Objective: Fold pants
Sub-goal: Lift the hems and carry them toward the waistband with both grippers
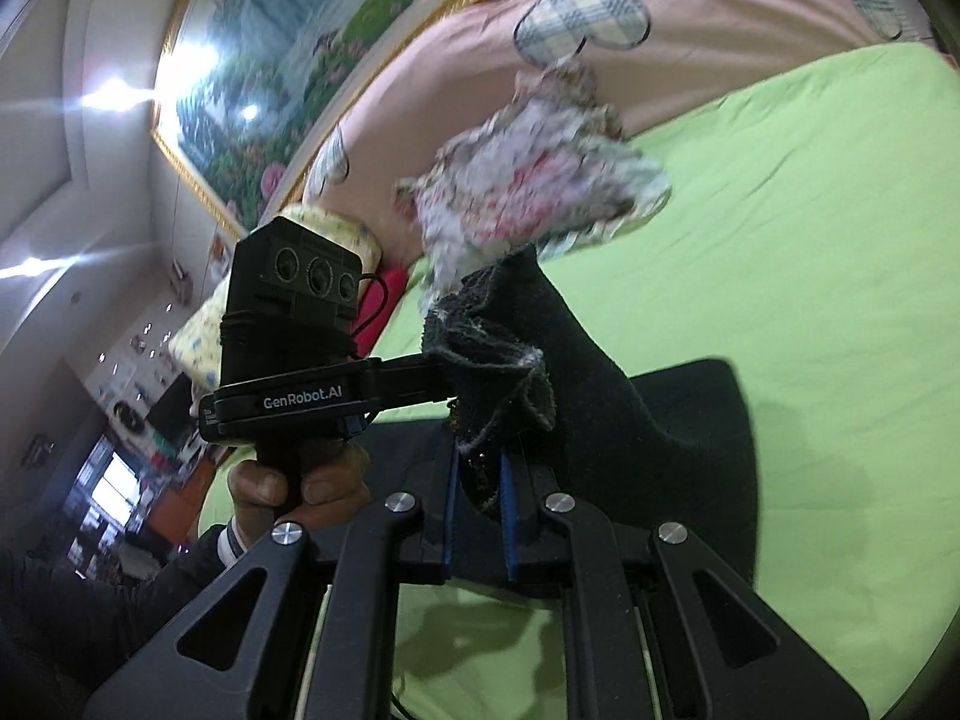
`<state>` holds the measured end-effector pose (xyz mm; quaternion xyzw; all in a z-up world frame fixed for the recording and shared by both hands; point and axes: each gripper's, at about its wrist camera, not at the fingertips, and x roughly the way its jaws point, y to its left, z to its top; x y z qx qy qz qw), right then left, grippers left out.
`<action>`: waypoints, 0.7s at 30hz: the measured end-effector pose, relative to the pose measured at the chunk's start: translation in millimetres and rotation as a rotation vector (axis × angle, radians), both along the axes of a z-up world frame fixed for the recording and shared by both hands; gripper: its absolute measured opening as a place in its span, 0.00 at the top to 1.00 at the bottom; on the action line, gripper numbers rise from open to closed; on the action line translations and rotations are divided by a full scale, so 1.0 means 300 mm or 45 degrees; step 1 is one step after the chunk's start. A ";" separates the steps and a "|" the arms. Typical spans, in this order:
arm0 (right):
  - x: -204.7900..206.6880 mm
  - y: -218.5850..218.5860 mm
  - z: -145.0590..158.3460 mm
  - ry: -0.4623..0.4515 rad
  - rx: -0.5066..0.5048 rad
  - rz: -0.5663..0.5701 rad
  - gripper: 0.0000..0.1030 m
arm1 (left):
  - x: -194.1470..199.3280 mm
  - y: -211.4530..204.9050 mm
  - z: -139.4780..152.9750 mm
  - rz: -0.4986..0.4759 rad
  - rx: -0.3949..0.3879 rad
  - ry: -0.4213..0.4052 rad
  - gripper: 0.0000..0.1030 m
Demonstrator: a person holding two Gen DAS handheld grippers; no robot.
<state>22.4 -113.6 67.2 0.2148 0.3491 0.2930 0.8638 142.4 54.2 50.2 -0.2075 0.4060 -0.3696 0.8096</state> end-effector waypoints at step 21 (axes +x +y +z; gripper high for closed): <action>0.060 0.123 -0.192 0.225 -0.232 0.127 0.82 | -0.084 0.153 -0.218 0.263 0.131 0.195 0.92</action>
